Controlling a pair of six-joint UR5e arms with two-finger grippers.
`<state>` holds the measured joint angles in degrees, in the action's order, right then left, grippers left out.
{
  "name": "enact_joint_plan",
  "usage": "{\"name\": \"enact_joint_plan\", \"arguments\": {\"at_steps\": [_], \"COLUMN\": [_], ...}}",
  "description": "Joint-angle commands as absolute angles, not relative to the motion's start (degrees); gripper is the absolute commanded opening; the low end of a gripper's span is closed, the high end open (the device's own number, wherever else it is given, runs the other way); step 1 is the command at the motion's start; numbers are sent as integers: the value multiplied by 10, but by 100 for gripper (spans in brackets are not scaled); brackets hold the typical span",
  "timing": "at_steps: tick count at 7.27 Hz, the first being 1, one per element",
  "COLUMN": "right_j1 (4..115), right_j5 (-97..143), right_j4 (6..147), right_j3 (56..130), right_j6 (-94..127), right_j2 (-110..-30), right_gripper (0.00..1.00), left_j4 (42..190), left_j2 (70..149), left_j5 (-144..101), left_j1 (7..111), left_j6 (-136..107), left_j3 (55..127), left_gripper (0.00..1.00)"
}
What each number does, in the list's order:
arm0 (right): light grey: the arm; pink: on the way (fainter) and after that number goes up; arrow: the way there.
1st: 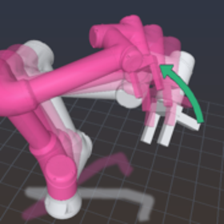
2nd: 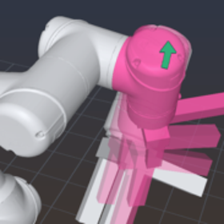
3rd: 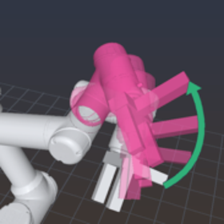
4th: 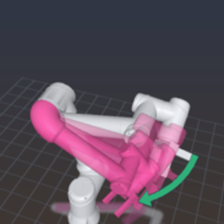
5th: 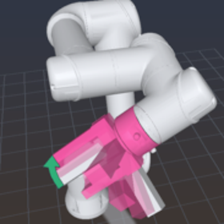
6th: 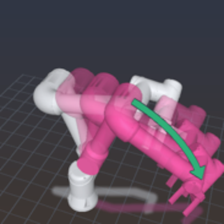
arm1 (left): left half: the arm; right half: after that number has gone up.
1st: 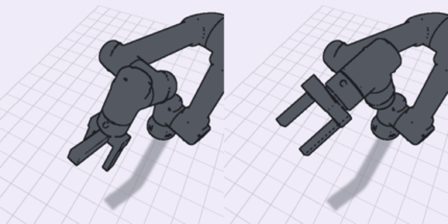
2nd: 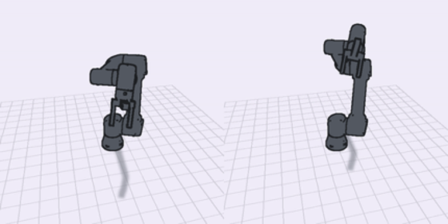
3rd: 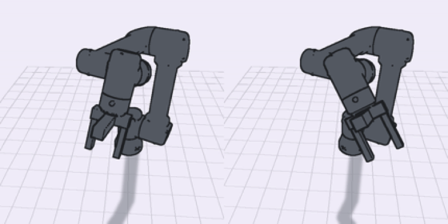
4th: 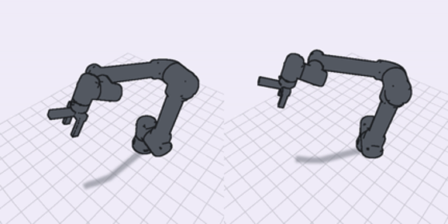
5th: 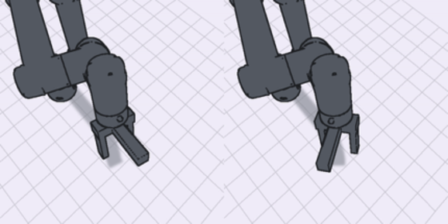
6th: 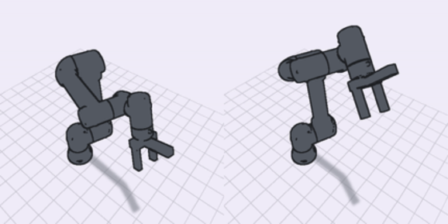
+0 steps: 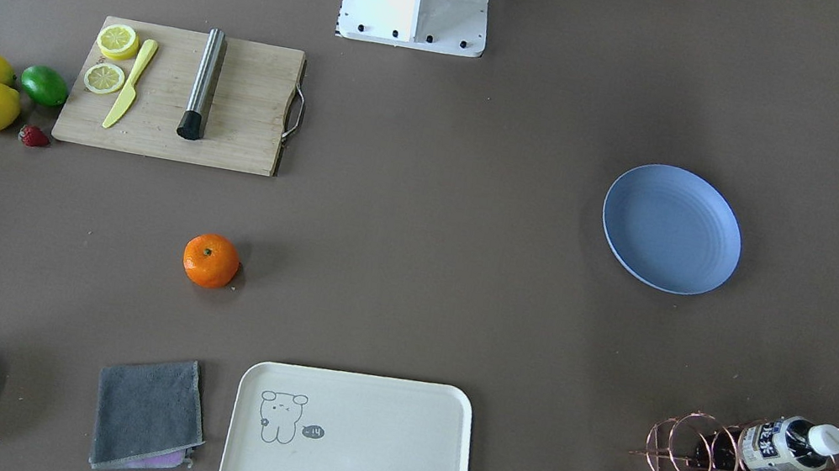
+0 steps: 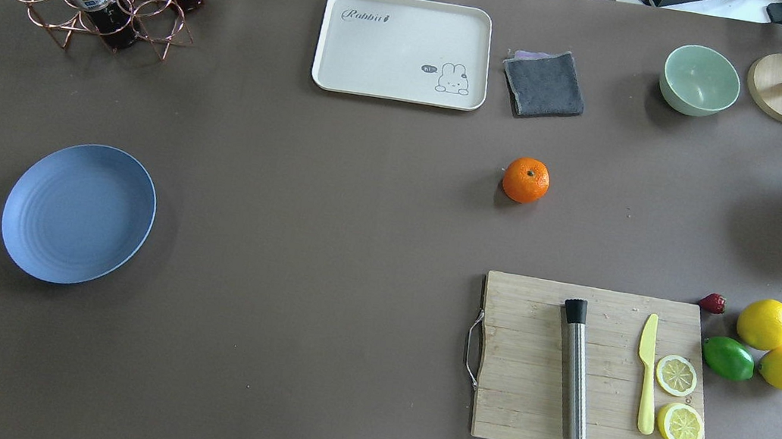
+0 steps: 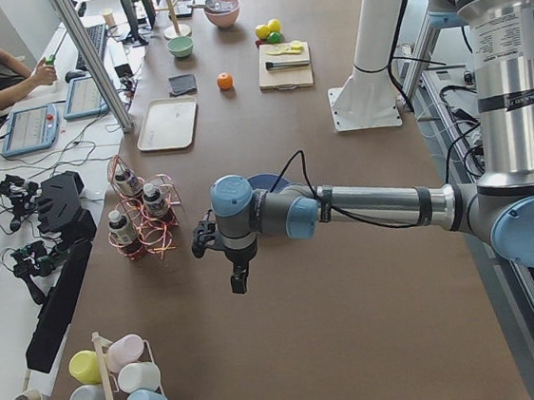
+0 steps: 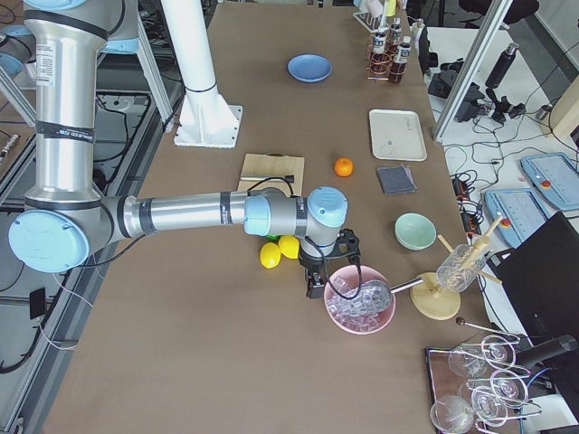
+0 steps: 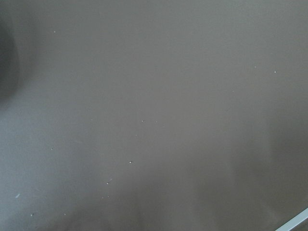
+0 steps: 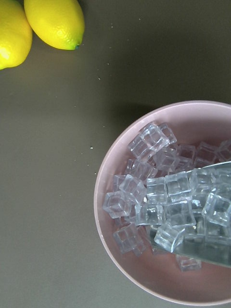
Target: Pick orange to plate
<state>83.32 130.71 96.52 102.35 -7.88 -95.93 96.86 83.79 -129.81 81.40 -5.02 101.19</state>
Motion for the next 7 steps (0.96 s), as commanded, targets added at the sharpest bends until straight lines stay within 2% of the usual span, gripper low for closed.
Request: {"name": "enact_joint_plan", "arguments": {"at_steps": [1,7], "right_j1": [834,834], "right_j5": [1307,1306], "right_j4": [965,965], "right_j3": [1034,1034], "right_j6": [-79,-79], "right_j2": [-975,-973], "right_gripper": [100,100], "left_j4": [968,972], "left_j2": [836,830], "left_j5": [-1297,-1310], "left_j1": [815,810], "left_j6": [-54,-55], "left_j3": [1020,1020], "left_gripper": [98,98]}}
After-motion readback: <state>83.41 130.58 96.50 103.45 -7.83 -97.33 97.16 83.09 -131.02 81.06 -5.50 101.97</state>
